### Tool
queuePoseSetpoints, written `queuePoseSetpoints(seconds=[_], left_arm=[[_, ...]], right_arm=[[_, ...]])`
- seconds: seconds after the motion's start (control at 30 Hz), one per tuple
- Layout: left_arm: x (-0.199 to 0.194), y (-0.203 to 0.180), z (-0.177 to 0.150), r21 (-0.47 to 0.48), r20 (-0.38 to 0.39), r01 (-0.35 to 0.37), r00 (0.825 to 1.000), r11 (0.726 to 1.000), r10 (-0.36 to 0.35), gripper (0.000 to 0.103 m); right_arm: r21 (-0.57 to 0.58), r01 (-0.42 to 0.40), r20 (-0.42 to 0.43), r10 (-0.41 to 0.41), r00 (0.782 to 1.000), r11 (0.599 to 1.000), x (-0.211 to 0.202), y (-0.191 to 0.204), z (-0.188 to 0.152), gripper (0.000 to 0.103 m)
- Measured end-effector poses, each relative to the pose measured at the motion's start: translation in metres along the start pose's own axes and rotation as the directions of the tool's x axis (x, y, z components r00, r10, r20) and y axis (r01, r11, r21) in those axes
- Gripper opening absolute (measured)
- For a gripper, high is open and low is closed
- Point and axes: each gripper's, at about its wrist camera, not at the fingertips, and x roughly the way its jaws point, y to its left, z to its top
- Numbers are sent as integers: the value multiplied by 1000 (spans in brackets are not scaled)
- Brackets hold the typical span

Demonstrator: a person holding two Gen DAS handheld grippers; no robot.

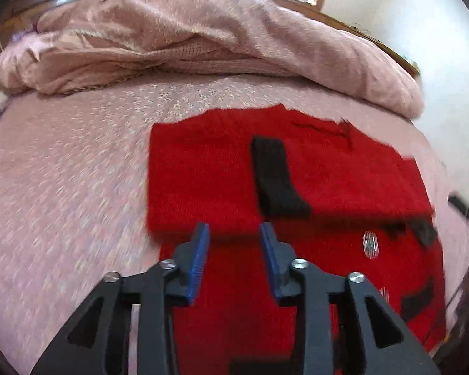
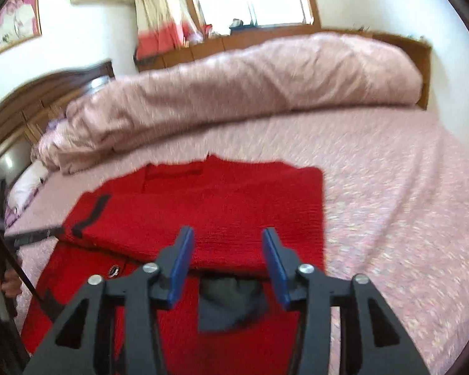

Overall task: Fold small clothes
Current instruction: 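Open the right gripper to release the sleeve on the cardigan, then grasp the red cardigan's hem with both grippers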

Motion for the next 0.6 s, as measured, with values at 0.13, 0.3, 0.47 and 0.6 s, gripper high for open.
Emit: queuePoseSetpoints(seconds=[0.13,0.3,0.47,0.6], left_arm=[[-39,-6,-47,98,16,-38,999,994,36,36],[-77,12,-88,12,49,24,999,1000,-24,63],[-84,20,-117,-38,-10,18,1000,999,-19,65],[-78,24,-131,-25,-39,9,999,1000,-10,65]], right_arm=[[113,-55,-7,56,998,992,-33,-25,-28,48],[218,-67,-6,70,998,974,-77,-53,-67,49],[314,-178,58,168,984,933,-120,-71,-132,51],[396,-212,35,216,976,894,-129,-77,-174,52]])
